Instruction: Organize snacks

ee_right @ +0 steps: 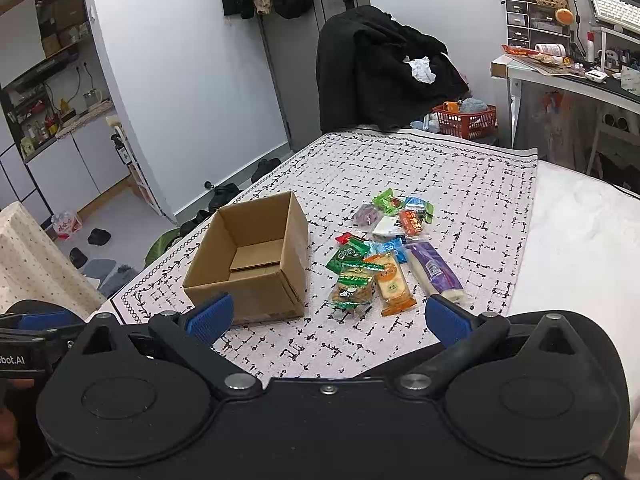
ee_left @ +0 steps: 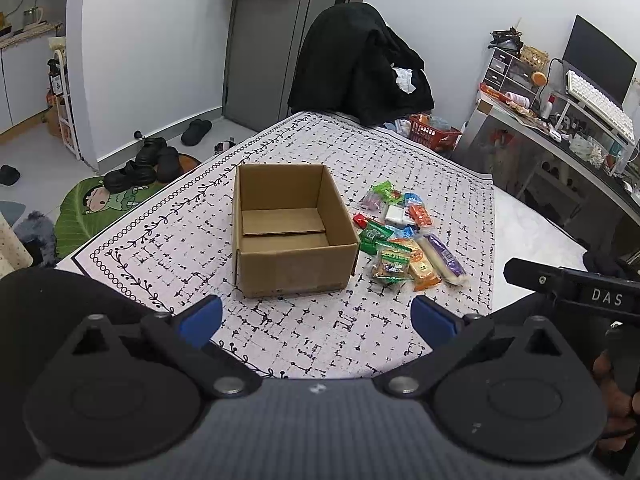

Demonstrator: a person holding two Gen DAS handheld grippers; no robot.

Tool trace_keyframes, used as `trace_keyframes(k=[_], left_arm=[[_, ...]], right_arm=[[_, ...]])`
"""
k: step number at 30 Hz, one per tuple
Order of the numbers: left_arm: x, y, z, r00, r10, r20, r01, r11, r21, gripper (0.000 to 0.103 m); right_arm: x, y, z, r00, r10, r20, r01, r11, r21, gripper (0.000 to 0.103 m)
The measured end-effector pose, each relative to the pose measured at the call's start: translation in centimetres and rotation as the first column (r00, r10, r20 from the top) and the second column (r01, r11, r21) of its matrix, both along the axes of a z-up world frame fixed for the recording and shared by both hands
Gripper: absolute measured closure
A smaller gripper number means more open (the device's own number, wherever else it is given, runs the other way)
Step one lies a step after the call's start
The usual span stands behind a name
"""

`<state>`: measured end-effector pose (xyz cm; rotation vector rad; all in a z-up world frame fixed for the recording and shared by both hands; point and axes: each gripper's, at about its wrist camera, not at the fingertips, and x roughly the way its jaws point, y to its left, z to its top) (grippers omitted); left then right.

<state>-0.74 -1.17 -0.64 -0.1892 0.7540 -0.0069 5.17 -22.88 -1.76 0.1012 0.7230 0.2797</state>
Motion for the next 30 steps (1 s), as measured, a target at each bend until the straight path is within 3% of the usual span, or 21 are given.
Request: trace_keyframes(k=[30], left_arm=[[0.04,-0.08,0.41,1.0,0.019,-0.01,-0.019,1.0,0.011,0.0]], right_arm=[[-0.1,0.27,0.06,1.0,0.003,0.009,-0.002,1.0,-0.001,0.0]])
